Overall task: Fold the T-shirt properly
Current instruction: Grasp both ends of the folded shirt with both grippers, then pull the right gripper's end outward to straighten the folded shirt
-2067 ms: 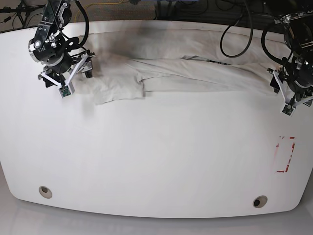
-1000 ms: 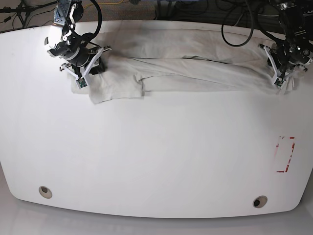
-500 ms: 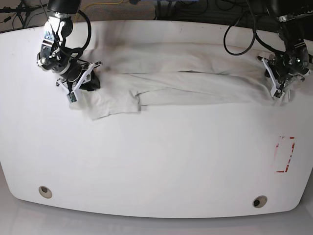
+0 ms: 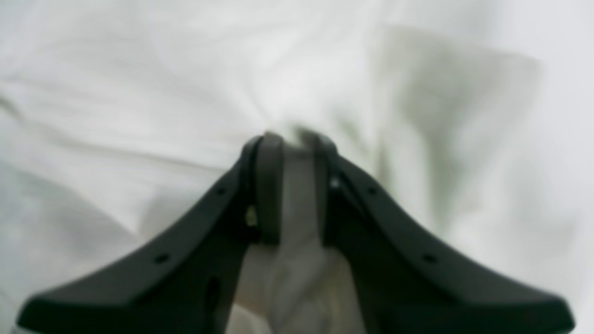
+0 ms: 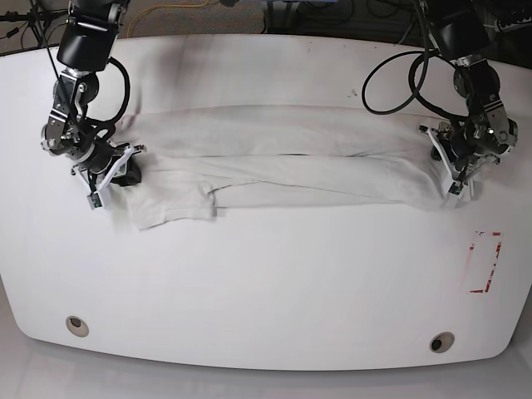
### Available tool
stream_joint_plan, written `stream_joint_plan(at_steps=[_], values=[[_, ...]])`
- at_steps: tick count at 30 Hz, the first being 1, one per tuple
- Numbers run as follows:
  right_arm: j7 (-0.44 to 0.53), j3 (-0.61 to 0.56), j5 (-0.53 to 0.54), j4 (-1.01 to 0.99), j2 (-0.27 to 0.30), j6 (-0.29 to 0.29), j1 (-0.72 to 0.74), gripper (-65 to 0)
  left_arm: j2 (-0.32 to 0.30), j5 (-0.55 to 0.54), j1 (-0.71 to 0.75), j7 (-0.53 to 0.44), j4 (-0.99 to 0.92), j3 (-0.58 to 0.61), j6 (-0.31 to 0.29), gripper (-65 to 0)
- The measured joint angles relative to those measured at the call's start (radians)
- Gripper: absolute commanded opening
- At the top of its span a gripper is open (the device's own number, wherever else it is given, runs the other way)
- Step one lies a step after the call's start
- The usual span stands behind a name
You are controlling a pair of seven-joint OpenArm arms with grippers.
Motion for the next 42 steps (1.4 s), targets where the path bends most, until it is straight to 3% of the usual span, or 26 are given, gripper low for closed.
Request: stream_joint_plan(at_steps=[5,9,14,17,22,29,42], values=[[-0.02,0.0,-0.011,0.052,-0.002,-0.008,-0.013,-50.4,0.004,0.0,0.003,-0.017,0.001,-0.001,0.0,-50.0],[-0.09,0.0,-0.046,0.126,-0.01,-0.02,-0.018,-36.9,0.005,0.0,0.003,-0.017,0.001,-0.002,0.0,-45.0],[-0.147,0.006,-0.049,0.196,-0.011,-0.034,0.0,-17.8,0.005,0.004,0.003,-0.017,0.001,-0.005,0.004,-43.9],[-0.146,0.01,-0.054,0.209,-0.02,-0.07,0.035,-13.2,0.005,0.003,0.003,-0.017,0.001,-0.005,0.004,-43.9],[-0.138,0.0,-0.045,0.19,-0.031,-0.082,0.097,-14.1,0.005,0.003,0.003,-0.018,0.001,-0.005,0.004,-43.9],[-0.115,0.0,-0.047,-0.003,-0.031,-0.082,0.209,-14.1,0.005,0.003,0.003,-0.018,0.001,-0.005,0.004,-43.9],[-0.052,-0.047,-0.055,-0.204,-0.028,-0.084,0.267,-14.1,0.002,0.002,0.003,-0.018,0.001,-0.005,0.004,-43.9]])
